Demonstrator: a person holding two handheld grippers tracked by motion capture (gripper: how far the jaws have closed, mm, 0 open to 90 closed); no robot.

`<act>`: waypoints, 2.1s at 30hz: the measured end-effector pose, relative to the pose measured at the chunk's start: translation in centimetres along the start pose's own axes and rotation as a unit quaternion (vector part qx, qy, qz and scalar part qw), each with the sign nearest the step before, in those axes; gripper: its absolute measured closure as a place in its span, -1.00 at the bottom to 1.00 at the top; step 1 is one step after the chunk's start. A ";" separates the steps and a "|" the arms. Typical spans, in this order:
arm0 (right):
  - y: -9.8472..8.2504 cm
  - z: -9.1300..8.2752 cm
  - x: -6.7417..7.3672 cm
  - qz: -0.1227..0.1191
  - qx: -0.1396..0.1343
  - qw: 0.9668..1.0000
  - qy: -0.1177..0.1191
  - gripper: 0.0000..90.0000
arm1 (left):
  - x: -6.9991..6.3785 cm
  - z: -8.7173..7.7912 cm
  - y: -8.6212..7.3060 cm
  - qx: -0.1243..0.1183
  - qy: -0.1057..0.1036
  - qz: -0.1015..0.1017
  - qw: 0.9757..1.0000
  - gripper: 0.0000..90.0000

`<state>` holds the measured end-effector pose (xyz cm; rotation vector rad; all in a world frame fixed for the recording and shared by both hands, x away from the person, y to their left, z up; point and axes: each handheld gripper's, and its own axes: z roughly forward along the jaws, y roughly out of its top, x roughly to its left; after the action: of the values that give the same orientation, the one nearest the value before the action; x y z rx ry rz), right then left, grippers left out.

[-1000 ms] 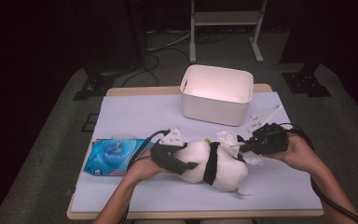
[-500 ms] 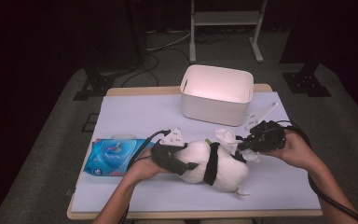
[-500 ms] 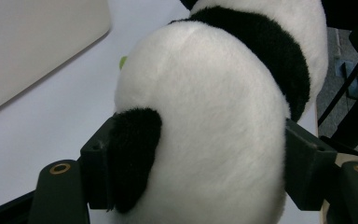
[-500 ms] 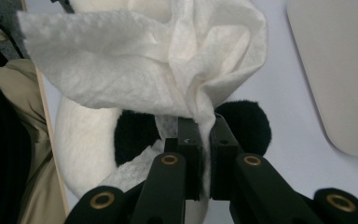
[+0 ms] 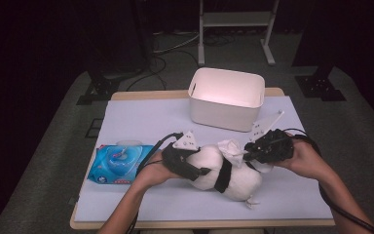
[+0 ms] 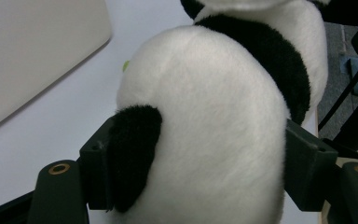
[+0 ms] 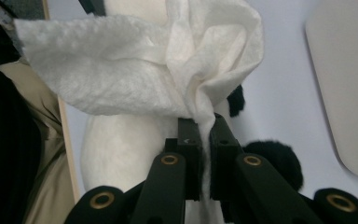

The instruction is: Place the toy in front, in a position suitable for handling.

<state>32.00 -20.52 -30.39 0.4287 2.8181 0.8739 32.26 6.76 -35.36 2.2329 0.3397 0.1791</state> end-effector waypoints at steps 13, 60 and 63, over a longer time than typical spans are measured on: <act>1.7 1.5 1.6 -0.035 0.006 0.999 0.024 0.90 | -0.2 0.4 1.3 0.009 -0.001 0.005 1.000 -0.46; -1.6 -0.5 1.0 0.005 -0.035 0.999 0.028 0.90 | -0.1 -0.3 1.3 -0.028 -0.045 0.005 0.999 -0.48; -0.9 -0.6 0.9 0.002 -0.038 0.999 0.023 0.90 | -0.2 -0.3 1.7 -0.027 -0.043 0.008 0.999 -0.48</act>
<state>30.84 -21.31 -30.46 0.4086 2.8143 1.0006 32.28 5.90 -33.83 2.1837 0.2671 0.0999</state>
